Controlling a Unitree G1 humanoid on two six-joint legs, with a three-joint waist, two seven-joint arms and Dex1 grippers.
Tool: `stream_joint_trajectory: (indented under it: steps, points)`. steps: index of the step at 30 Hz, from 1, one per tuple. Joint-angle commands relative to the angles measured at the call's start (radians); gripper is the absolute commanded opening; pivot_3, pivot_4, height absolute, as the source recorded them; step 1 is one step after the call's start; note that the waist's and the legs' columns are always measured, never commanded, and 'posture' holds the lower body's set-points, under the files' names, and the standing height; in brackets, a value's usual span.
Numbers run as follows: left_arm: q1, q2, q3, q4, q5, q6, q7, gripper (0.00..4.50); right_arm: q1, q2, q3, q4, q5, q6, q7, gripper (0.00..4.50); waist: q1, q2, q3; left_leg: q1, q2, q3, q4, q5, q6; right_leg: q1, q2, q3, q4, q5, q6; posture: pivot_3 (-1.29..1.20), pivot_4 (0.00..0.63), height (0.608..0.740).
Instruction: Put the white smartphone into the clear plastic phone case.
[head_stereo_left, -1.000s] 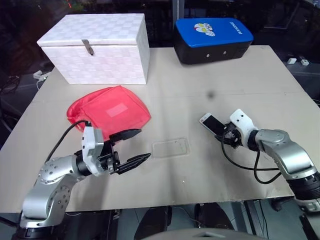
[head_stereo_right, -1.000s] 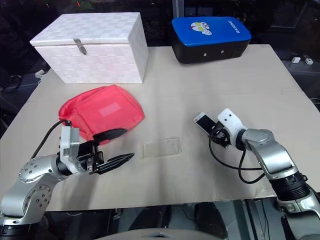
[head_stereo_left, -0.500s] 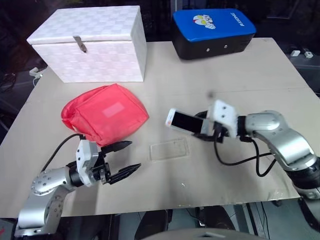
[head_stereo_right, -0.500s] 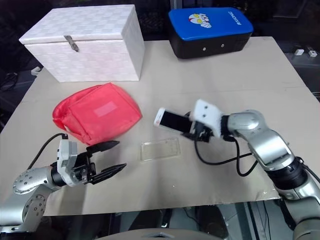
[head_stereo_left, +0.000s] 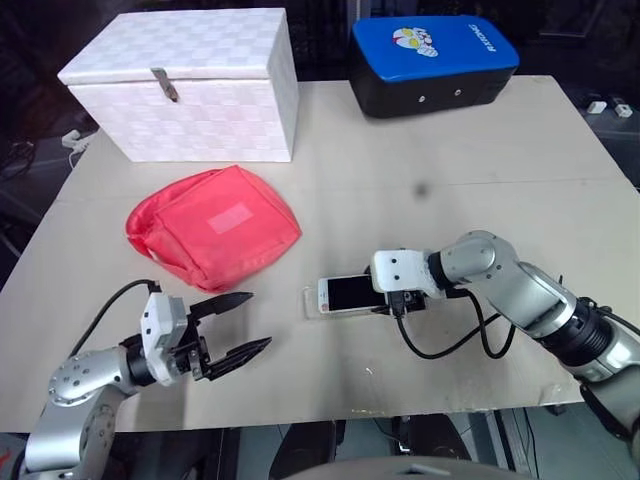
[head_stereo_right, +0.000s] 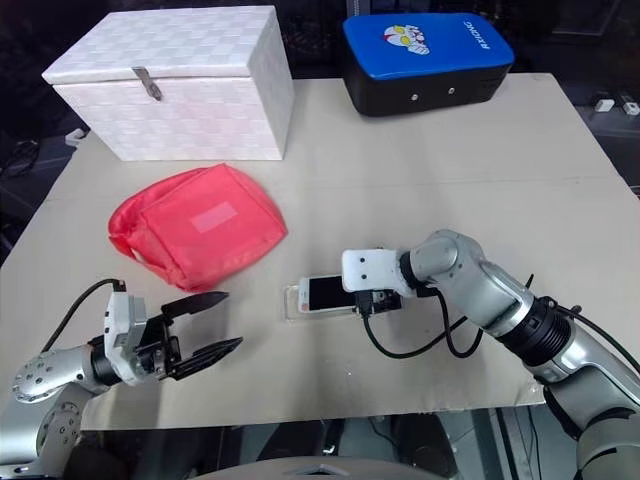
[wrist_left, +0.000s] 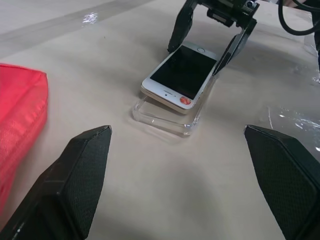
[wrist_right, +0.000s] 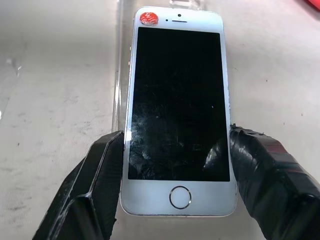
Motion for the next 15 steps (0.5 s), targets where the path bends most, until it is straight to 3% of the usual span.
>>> stream_joint_trajectory:
  steps: [1, 15]
  points:
    - [0.011, 0.0, 0.022, 0.003, 0.0, -0.031, -0.013, 4.34, -0.006, -0.015, 0.019, -0.026, -0.04, -0.025, 0.042, 2.76, 0.001, 0.0, 0.0, 0.0, 0.0, 0.0, 0.0, 0.0, 0.0, 0.0, 0.0, 0.0, 0.0, 0.0, 0.0, 0.0, 0.15, 0.74]
    - [-0.007, -0.012, -0.001, 0.016, 0.005, -0.044, -0.016, 4.34, -0.006, -0.013, 0.078, -0.042, -0.097, 0.059, 0.157, 2.76, 0.001, 0.0, -0.001, 0.001, 0.0, 0.0, 0.0, 0.0, 0.0, 0.0, 0.0, 0.0, 0.0, 0.0, 0.0, 0.0, 0.15, 0.74]
